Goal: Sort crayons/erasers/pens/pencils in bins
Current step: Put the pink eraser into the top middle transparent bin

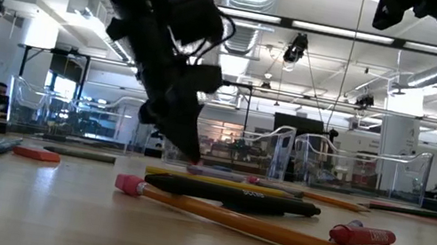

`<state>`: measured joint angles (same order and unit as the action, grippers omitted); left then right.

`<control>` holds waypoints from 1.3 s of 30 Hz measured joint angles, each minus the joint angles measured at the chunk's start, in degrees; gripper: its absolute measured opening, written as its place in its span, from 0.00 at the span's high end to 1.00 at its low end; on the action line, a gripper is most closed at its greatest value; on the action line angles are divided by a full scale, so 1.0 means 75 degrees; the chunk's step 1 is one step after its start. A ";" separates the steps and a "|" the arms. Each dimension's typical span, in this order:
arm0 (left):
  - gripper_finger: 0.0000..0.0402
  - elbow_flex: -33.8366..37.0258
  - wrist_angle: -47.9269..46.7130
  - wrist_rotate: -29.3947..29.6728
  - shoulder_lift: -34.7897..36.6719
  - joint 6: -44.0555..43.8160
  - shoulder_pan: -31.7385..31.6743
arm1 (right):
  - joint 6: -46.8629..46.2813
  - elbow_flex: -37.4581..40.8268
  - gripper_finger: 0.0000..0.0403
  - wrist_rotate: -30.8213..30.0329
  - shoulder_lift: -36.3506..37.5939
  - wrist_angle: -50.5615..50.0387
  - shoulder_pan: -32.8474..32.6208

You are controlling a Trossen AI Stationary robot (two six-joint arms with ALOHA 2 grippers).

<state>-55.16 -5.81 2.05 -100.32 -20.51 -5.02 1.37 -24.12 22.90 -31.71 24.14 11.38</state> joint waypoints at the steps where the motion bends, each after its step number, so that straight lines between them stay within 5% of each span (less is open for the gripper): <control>1: 1.00 0.0000 0.0031 0.0003 0.0132 0.0000 0.0006 | 0.0014 0.0000 0.68 0.0000 0.0000 0.0000 -0.0001; 19: 1.00 -0.0266 -0.0181 0.1116 0.1364 0.0408 0.0441 | 0.0023 0.0000 0.68 -0.0016 0.0001 -0.0014 0.0002; 23: 1.00 -0.0433 -0.0199 0.1928 0.1926 0.0889 0.0343 | 0.0026 0.0000 0.68 -0.0053 -0.0002 -0.0011 0.0002; 32: 1.00 -0.0598 -0.0029 0.2589 0.2356 0.1238 -0.0985 | 0.0035 0.0000 0.68 -0.0058 0.0001 0.0015 0.0002; 39: 1.00 -0.0568 -0.0082 0.1822 0.1812 0.1195 -0.1981 | 0.0041 0.0000 0.68 -0.0058 -0.0002 -0.0009 0.0002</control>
<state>-59.42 -6.43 15.71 -86.73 -11.55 -19.87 1.67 -24.12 22.46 -31.73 24.08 11.40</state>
